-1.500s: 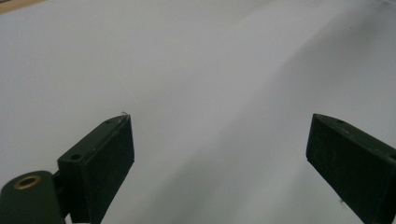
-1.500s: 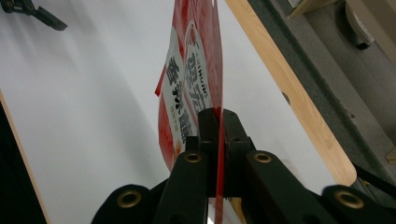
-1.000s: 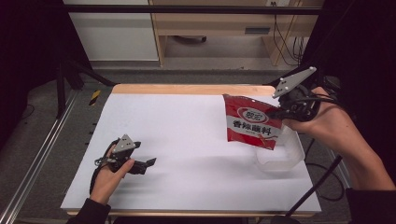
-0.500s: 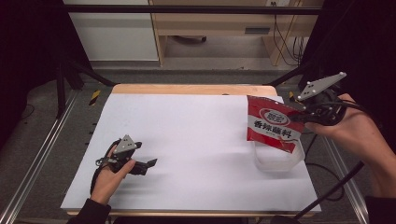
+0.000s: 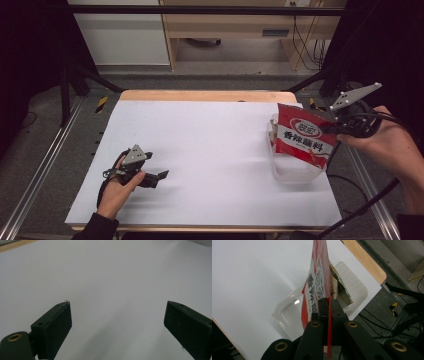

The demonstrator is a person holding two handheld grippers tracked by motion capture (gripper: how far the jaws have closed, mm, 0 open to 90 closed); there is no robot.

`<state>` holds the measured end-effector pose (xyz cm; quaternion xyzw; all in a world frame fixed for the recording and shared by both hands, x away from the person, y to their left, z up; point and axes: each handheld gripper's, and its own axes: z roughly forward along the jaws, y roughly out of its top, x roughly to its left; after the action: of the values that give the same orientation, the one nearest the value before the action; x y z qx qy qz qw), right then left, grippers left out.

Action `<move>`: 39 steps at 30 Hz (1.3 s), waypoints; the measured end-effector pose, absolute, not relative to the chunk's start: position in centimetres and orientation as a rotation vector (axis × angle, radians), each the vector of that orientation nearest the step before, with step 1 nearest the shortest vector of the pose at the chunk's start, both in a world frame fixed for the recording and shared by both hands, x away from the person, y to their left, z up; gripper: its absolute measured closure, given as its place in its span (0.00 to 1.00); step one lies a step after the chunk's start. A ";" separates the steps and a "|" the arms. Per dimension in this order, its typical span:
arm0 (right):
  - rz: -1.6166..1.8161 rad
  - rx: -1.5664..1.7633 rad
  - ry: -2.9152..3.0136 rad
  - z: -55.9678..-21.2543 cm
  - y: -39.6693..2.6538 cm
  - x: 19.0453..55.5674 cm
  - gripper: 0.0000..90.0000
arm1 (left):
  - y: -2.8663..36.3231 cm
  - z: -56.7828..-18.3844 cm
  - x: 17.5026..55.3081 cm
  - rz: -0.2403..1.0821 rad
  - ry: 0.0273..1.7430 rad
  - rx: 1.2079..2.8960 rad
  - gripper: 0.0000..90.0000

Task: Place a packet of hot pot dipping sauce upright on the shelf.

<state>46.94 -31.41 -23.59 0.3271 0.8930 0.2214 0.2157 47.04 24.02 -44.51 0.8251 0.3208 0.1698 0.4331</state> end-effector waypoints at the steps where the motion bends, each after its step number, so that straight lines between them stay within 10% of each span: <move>1: 0.621 0.913 2.475 -23.9 -31.4 47.0 1.00 | 24.0 -44.5 47.0 0.424 0.800 2.056 0.09; 39: 0.602 1.023 2.507 -28.7 -32.5 47.5 0.99 | 23.5 -44.8 46.9 0.415 0.783 2.096 0.09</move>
<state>47.50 -32.53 -28.71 0.3626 0.8885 0.2136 0.1830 46.93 23.48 -44.83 0.8360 0.3124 0.1654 0.4197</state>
